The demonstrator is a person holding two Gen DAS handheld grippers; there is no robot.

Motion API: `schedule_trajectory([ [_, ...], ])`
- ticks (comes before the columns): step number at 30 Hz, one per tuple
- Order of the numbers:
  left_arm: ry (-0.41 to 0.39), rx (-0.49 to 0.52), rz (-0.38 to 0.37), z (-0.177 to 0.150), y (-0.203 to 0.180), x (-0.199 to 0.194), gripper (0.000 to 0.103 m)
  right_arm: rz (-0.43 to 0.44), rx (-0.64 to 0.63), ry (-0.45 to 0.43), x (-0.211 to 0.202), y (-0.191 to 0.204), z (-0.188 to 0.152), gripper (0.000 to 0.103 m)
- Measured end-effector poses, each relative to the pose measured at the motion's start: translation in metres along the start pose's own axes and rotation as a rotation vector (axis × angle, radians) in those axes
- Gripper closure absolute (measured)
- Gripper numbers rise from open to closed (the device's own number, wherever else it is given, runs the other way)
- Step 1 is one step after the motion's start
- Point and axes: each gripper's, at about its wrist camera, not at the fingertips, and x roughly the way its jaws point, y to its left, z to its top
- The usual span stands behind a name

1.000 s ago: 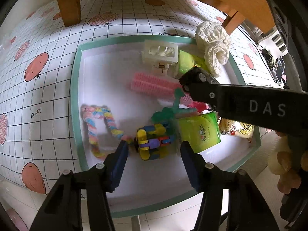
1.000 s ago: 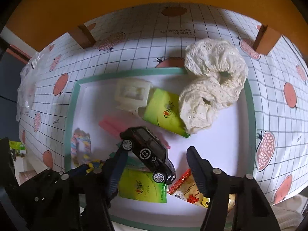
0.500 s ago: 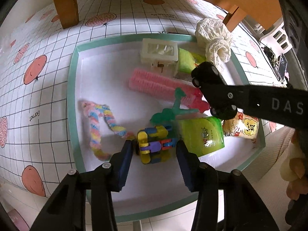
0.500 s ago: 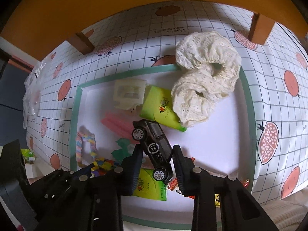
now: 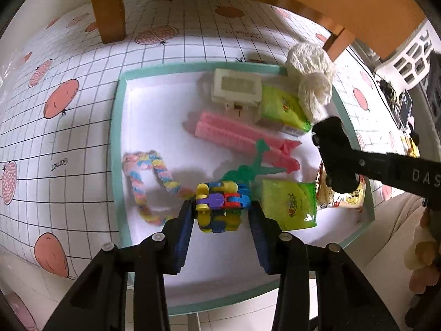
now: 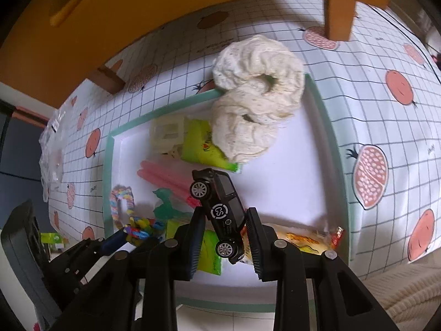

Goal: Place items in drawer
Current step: 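Carry block toy and car into the open drawer and open both tools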

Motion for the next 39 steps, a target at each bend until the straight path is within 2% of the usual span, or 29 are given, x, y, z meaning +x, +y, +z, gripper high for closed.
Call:
schedule_trajectory([
  [7,-0.056,-0.037,-0.026,0.008,0.005,-0.024,0.061,0.02,0.037,-0.025,-0.017,-0.015,-0.003,0.071],
  [13,-0.137,-0.063,-0.066,0.024,0.007,-0.062,0.061,0.041,0.042,-0.065,-0.04,-0.016,-0.001,0.071],
  [17,-0.227,-0.047,-0.121,0.04,0.002,-0.102,0.061,0.065,0.028,-0.107,-0.067,-0.01,0.002,0.071],
  [22,-0.389,0.002,-0.179,0.068,-0.009,-0.171,0.061,0.1,-0.045,-0.207,-0.121,0.009,0.013,0.071],
  [27,-0.545,0.044,-0.192,0.108,-0.018,-0.235,0.061,0.141,-0.085,-0.354,-0.19,0.03,0.038,0.071],
  [31,-0.619,0.071,-0.179,0.136,-0.025,-0.265,0.061,0.133,-0.109,-0.439,-0.231,0.047,0.065,0.071],
  [34,-0.635,0.072,-0.155,0.157,-0.026,-0.268,0.061,0.097,-0.122,-0.487,-0.252,0.057,0.087,0.071],
  [39,-0.602,0.052,-0.125,0.181,-0.021,-0.255,0.061,0.03,-0.101,-0.51,-0.26,0.064,0.121,0.071],
])
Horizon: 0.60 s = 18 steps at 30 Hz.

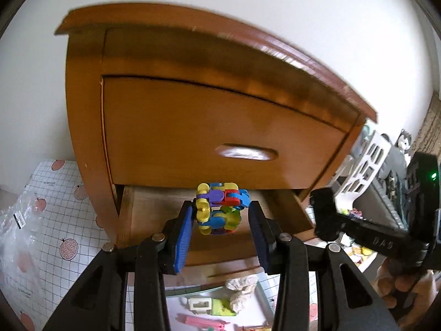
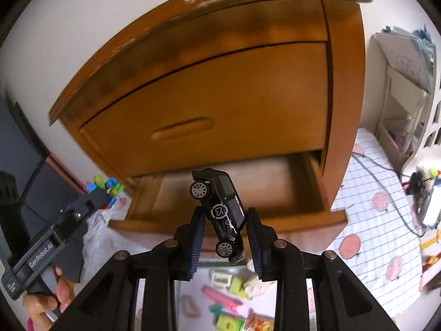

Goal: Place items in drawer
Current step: 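Carry block toy and car into the open drawer and open both tools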

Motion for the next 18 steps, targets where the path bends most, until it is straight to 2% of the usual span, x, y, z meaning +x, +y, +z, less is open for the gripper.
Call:
schedule_trajectory([
  [7,0.055,-0.019,0.051,-0.001,0.013,0.035,0.061,-0.053,0.015,0.015,0.023,-0.012,0.012,0.071],
  [13,0.068,-0.018,0.062,-0.001,0.016,0.04,0.06,-0.075,-0.02,0.027,0.043,-0.007,0.011,0.071],
  [18,0.069,-0.018,0.063,0.0,0.017,0.041,0.05,-0.076,-0.039,0.045,0.049,-0.003,0.006,0.069],
])
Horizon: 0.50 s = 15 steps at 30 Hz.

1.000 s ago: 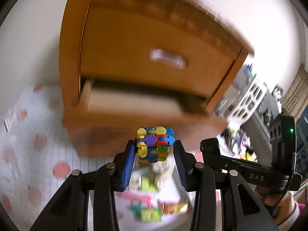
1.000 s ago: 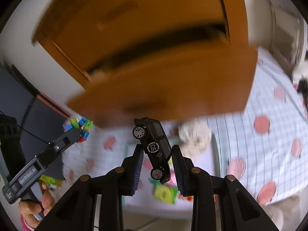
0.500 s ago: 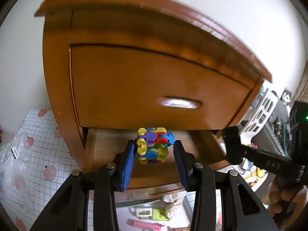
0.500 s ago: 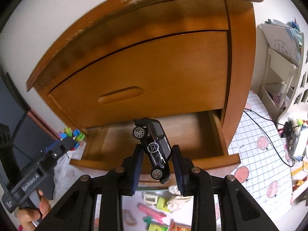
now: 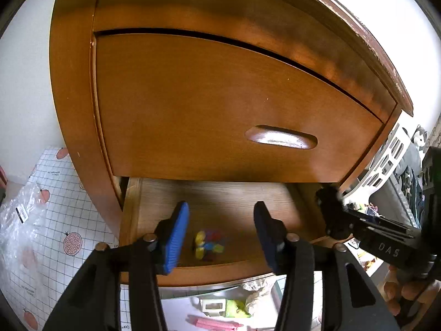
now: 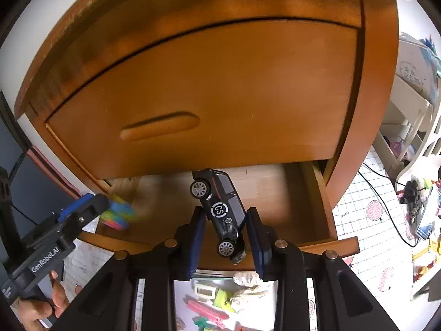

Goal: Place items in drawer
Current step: 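Carry block toy and car into the open drawer and open both tools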

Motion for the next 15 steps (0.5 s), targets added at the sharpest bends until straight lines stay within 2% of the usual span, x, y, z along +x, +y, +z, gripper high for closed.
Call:
schedule_trajectory([
  [3,-0.001,0.002,0.001,-0.0011,-0.0013,0.0015,0.047,-0.015,-0.003,0.008,0.0039,-0.0011,-0.0035,0.067],
  [5,0.001,0.003,0.007,-0.0007,-0.002,0.0017,0.039,-0.019,0.002,0.01,0.0048,-0.0028,-0.0055,0.067],
  [7,0.0,0.002,0.019,-0.0003,-0.0024,0.0039,0.037,-0.022,0.004,0.012,0.0054,-0.004,-0.0068,0.063],
  [10,0.012,-0.005,0.037,0.0014,-0.0032,0.0062,0.037,-0.032,0.002,0.012,0.0062,-0.0057,-0.0089,0.052],
  [12,0.017,-0.009,0.053,0.0007,-0.0003,0.0066,0.035,-0.034,0.002,0.009,0.0064,-0.0059,-0.0094,0.041],
  [14,0.016,-0.016,0.069,-0.0018,0.0021,0.0069,0.023,-0.038,0.001,0.001,0.0069,-0.0061,-0.0104,0.035],
  [15,0.011,-0.02,0.073,-0.003,0.0037,0.0061,0.022,-0.038,-0.001,-0.002,0.007,-0.0059,-0.0109,0.033],
])
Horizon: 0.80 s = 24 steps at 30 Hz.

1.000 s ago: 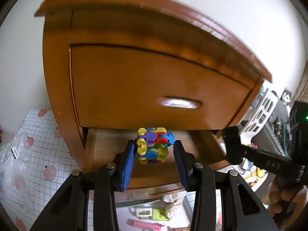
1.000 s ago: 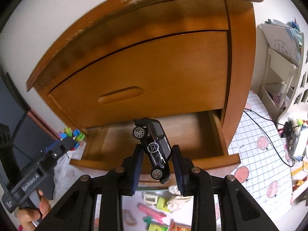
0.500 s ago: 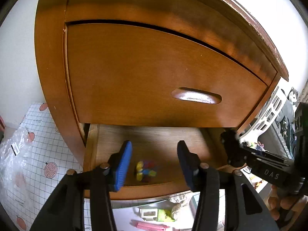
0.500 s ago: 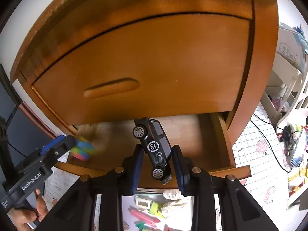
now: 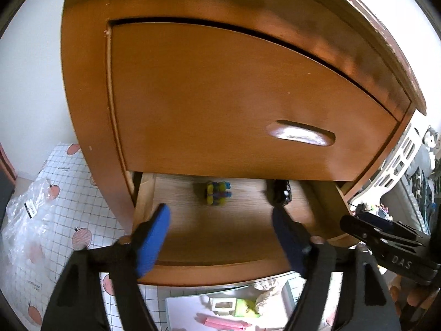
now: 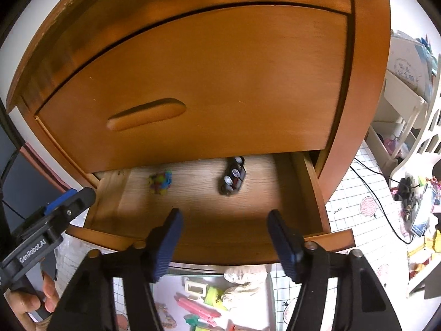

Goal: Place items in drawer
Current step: 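Carry block toy and car into the open drawer and open both tools, then move both open tools back over the tray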

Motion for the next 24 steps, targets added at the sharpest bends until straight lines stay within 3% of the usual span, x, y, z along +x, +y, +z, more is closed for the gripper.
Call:
schedule_trajectory([
  [7,-0.038,-0.016,0.034,-0.005,0.006,-0.003,0.005,0.0,-0.018,-0.007,0.003,0.002,-0.007,0.012],
  [9,-0.048,-0.016,0.051,-0.007,0.008,-0.003,0.0,-0.005,-0.021,-0.009,0.003,0.002,-0.009,0.0],
  [16,-0.088,-0.022,0.081,-0.011,0.013,-0.007,0.0,-0.015,-0.014,-0.019,0.0,0.001,-0.008,0.0],
  [24,-0.148,-0.006,0.046,-0.023,0.006,-0.029,0.0,-0.011,-0.041,-0.036,-0.011,0.005,-0.011,0.0],
])
